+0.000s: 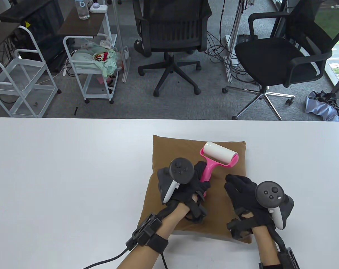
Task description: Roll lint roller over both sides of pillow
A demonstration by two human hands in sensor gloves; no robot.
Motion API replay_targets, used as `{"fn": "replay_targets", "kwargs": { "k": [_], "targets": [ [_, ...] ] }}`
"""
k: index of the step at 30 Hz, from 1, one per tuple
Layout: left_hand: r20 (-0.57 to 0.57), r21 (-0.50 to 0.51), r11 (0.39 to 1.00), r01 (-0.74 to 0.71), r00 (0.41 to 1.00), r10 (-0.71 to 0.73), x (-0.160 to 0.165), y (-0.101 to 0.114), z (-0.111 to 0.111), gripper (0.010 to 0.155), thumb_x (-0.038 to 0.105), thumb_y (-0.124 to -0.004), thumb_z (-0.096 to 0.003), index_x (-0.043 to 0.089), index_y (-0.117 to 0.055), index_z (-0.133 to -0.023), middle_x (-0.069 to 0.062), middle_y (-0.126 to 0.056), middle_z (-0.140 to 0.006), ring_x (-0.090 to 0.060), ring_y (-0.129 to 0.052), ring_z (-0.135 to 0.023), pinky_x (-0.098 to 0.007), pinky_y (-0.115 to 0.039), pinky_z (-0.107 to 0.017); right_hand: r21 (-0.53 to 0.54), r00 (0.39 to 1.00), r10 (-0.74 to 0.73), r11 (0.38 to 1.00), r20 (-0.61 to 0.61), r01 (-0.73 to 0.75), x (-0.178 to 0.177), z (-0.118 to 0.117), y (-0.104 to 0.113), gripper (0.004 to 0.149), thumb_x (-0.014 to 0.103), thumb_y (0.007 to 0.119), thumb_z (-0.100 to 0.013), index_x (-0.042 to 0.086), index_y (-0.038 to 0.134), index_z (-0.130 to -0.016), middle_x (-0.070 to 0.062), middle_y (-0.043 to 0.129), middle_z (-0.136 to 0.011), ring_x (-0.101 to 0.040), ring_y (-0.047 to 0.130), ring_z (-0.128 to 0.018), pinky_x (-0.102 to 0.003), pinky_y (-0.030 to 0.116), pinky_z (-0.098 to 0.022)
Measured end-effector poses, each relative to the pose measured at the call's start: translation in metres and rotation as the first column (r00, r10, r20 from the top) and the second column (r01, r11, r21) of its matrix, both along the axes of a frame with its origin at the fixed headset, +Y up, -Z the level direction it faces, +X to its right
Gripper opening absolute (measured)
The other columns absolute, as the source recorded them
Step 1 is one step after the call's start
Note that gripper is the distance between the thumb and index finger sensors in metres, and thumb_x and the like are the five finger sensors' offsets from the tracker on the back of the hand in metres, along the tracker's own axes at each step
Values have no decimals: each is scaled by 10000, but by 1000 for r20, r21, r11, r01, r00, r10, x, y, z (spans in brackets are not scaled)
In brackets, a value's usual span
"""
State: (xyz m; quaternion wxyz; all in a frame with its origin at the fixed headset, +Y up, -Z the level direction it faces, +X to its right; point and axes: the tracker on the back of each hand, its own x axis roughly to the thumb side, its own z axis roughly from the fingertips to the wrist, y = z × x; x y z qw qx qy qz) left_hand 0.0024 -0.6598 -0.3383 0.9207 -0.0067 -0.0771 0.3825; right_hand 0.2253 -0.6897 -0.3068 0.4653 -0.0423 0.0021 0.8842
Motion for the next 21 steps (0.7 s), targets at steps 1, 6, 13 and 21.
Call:
{"fn": "replay_targets", "kwargs": {
  "k": [1, 6, 13, 21],
  "targets": [
    [7, 9, 1000, -6, 1000, 6, 4, 1, 3, 715, 315, -999, -264, 225, -753, -930, -44, -980, -852, -236, -1153, -593, -430, -978, -457, -25, 997, -71, 997, -26, 70, -4, -3, 1, 576, 607, 731, -390, 327, 779, -892, 0, 834, -1003, -337, 737, -968, -540, 666, -698],
    [52, 33, 999, 40, 998, -42, 14, -3, 12, 739, 352, -993, -255, 242, -731, -938, -44, -935, -875, -232, -1135, -566, -450, -954, -446, -53, 989, -145, 988, 14, 145, -5, -7, -4, 547, 560, 821, -377, 270, 808, -840, 6, 910, -904, -315, 841, -879, -507, 742, -638],
    [243, -42, 998, 52, 969, -40, 13, -13, 13, 772, 296, -953, -314, 287, -617, -1009, -15, -812, -1010, -322, -960, -749, -554, -771, -597, -115, 965, -259, 958, 52, 263, 0, -2, -16, 548, 488, 871, -374, 220, 773, -842, -31, 983, -859, -305, 992, -778, -461, 876, -514],
    [164, -31, 999, 32, 986, -27, -25, -12, 15, 714, 414, -856, -356, 301, -618, -1020, -26, -750, -1074, -386, -845, -903, -603, -675, -655, -59, 955, -274, 958, 111, 282, 1, 0, -12, 593, 478, 805, -382, 192, 653, -879, -10, 935, -805, -261, 1055, -659, -420, 906, -445]
  ]
}}
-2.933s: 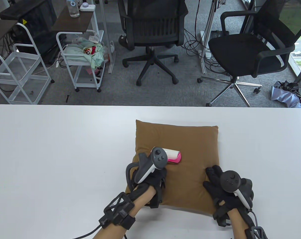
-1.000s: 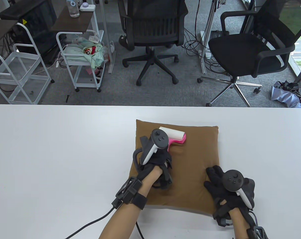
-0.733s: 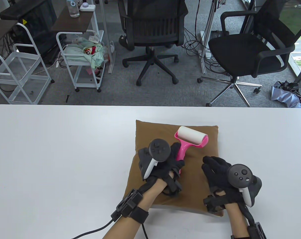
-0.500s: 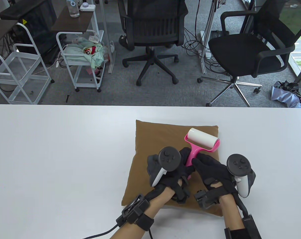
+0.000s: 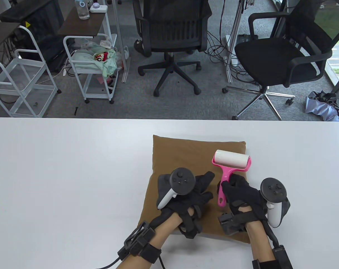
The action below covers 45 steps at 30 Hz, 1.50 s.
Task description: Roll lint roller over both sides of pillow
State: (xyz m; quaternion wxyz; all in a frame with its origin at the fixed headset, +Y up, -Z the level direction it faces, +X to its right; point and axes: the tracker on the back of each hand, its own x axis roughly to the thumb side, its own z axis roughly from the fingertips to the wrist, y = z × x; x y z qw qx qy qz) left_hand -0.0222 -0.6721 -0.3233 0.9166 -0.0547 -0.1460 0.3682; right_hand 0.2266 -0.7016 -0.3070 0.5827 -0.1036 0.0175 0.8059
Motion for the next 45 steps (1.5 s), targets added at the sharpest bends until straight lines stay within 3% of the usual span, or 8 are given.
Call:
{"fn": "replay_targets", "kwargs": {
  "k": [4, 9, 11, 20, 25, 33, 37, 45],
  "targets": [
    [-105, -19, 990, 140, 984, -141, -48, -18, 2, 784, 477, -857, -339, 307, -557, -1043, -28, -652, -1132, -385, -670, -1051, -616, -588, -719, 27, 1000, 7, 1000, 14, -7, 4, 6, 4, 595, 467, 691, -423, 181, 579, -932, -14, 875, -813, -201, 1053, -525, -401, 902, -411],
    [-123, -138, 976, 166, 975, -184, -87, -64, 18, 918, 581, -850, -297, 308, -442, -1073, -56, -419, -1201, -386, -431, -1133, -609, -450, -777, 59, 997, 62, 996, 35, -64, 2, 7, 7, 587, 465, 682, -435, 190, 596, -946, -18, 883, -812, -180, 1043, -455, -386, 900, -374],
    [-102, -174, 972, 155, 979, -174, -91, -80, 19, 993, 626, -826, -273, 311, -331, -1073, -54, -322, -1204, -369, -355, -1141, -595, -411, -788, 60, 998, 61, 996, 29, -63, -1, 6, 7, 591, 470, 712, -434, 197, 603, -947, -21, 886, -817, -188, 1040, -456, -388, 900, -366],
    [-63, -184, 960, 213, 972, -228, -86, -107, 17, 958, 602, -823, -288, 350, -321, -1063, -5, -217, -1193, -324, -290, -1140, -566, -367, -798, 123, 947, 311, 940, 73, -318, -26, -11, 36, 692, 447, 882, -385, 193, 585, -956, -6, 879, -831, -129, 1043, -364, -335, 925, -263],
    [-59, -187, 957, 220, 970, -235, -86, -108, 18, 952, 602, -812, -294, 352, -308, -1063, -6, -205, -1192, -325, -261, -1143, -568, -357, -800, 93, 862, 485, 861, 150, -501, -55, -54, 58, 646, 482, 865, -379, 204, 665, -926, 11, 986, -715, -140, 1101, -348, -333, 962, -231],
    [-63, -178, 959, 221, 970, -235, -86, -112, 19, 945, 612, -797, -297, 365, -297, -1060, 4, -198, -1189, -310, -260, -1140, -556, -357, -800, -61, 669, 741, 672, 60, -738, -86, -93, 32, 590, 493, 796, -397, 214, 722, -911, -18, 1035, -688, -138, 1102, -248, -335, 956, -164],
    [-76, -177, 956, 235, 965, -251, -85, -113, 18, 936, 616, -786, -301, 367, -297, -1059, 3, -209, -1189, -304, -291, -1135, -549, -367, -799, -66, 656, 754, 654, -17, -754, -84, -77, 18, 608, 492, 771, -402, 167, 704, -912, 9, 1034, -598, -120, 1039, -77, -322, 912, -46],
    [-91, -169, 948, 271, 953, -289, -81, -115, 19, 924, 610, -780, -310, 365, -298, -1060, 2, -211, -1189, -303, -294, -1135, -551, -367, -799, -8, 613, 784, 615, -102, -788, -75, 1, 21, 615, 497, 790, -398, 135, 732, -892, 13, 1049, -509, -128, 1020, -13, -322, 892, 18]
  ]
}}
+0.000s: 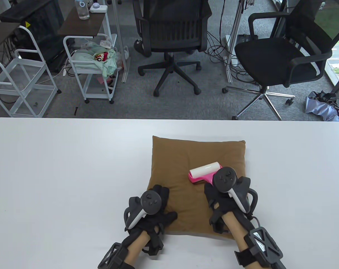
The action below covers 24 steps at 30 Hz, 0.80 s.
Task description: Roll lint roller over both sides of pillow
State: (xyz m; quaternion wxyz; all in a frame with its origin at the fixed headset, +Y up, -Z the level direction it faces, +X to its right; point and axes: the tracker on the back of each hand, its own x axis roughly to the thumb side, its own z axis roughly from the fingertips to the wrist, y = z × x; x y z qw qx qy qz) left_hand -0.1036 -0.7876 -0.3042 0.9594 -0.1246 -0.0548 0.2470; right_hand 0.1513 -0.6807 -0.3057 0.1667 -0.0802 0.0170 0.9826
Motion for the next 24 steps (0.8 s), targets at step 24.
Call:
{"fn": "replay_targets", "kwargs": {
  "k": [24],
  "targets": [
    [0, -6, 1000, 0, 1000, 0, 0, -1, 1, 888, 568, -781, -328, 371, -313, -1056, 10, -210, -1188, -295, -273, -1139, -550, -354, -801, -75, 999, 30, 997, 24, -28, 17, 56, 2, 608, 525, 779, -405, 158, 750, -888, 26, 1049, -513, -105, 1020, -15, -312, 897, 6]
  ]
}}
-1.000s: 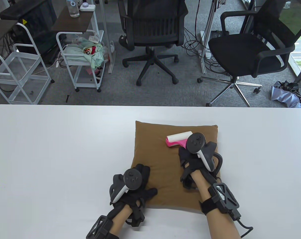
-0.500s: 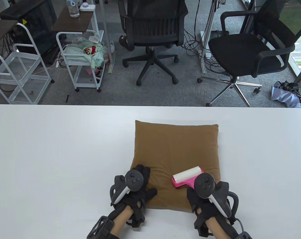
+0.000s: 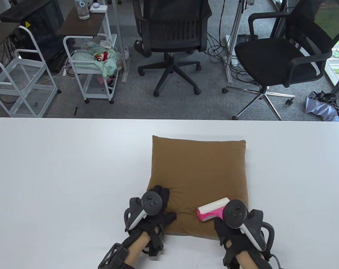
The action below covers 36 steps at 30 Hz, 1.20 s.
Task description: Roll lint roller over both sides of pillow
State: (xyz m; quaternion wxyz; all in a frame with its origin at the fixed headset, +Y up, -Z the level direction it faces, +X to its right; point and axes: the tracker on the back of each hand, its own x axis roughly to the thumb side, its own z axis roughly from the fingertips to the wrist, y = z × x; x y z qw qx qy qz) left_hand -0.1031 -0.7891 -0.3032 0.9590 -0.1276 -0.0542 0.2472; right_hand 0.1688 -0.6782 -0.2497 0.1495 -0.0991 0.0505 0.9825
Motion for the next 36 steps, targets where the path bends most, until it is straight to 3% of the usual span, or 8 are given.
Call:
{"fn": "replay_targets", "kwargs": {
  "k": [6, 12, 16, 21, 27, 32, 36],
  "targets": [
    [-2, -5, 1000, -14, 1000, 14, -1, 0, 0, 885, 566, -780, -329, 372, -316, -1057, 14, -209, -1188, -291, -269, -1139, -549, -350, -801, 74, 993, -77, 995, 91, 71, -15, -61, -1, 608, 538, 769, -403, 194, 731, -903, 39, 1041, -542, -106, 1029, -39, -316, 903, -19],
    [-4, -4, 1000, -14, 1000, 14, -1, 0, 0, 881, 569, -773, -331, 373, -315, -1058, 14, -210, -1188, -290, -269, -1140, -546, -349, -803, 56, 985, 4, 998, 175, -14, -38, -120, -9, 609, 548, 748, -405, 240, 696, -928, 44, 1034, -561, -119, 1049, -77, -331, 915, -49],
    [-5, -7, 1000, -15, 1000, 15, -1, 0, -1, 882, 569, -772, -331, 372, -313, -1058, 14, -209, -1188, -289, -268, -1140, -547, -349, -803, 26, 980, 38, 999, 197, -44, -47, -144, -9, 606, 549, 742, -407, 263, 683, -938, 39, 1031, -567, -131, 1053, -96, -342, 915, -65],
    [-7, -8, 1000, -16, 1000, 16, -1, 1, -1, 883, 571, -772, -330, 372, -313, -1058, 14, -208, -1189, -290, -271, -1140, -546, -349, -803, -3, 977, 29, 1000, 209, -29, -47, -155, -12, 606, 554, 739, -407, 282, 672, -943, 37, 1027, -572, -143, 1055, -114, -351, 912, -83],
    [-8, -11, 1000, -5, 1000, 5, 0, 1, -1, 884, 573, -772, -328, 374, -312, -1056, 14, -209, -1188, -291, -272, -1139, -546, -351, -803, 12, 986, 35, 999, 160, -37, -46, -149, -3, 637, 573, 758, -390, 279, 651, -945, 77, 1013, -585, -104, 1045, -113, -318, 912, -83],
    [-6, -7, 1000, 2, 1000, -2, 0, 1, 0, 887, 575, -771, -327, 373, -307, -1056, 13, -208, -1188, -292, -272, -1139, -546, -352, -802, 256, 988, -105, 964, 116, 72, -26, -133, 39, 616, 553, 781, -385, 289, 656, -928, 97, 1007, -656, -73, 1055, -134, -304, 928, -107],
    [-7, -7, 1000, 7, 1000, -7, 0, 1, 0, 885, 575, -769, -329, 372, -305, -1055, 13, -207, -1187, -291, -272, -1139, -546, -352, -803, 297, 983, -69, 955, 168, 16, 1, -131, 52, 582, 557, 769, -391, 320, 682, -916, 81, 991, -742, -80, 1086, -230, -309, 944, -163]
  ]
}}
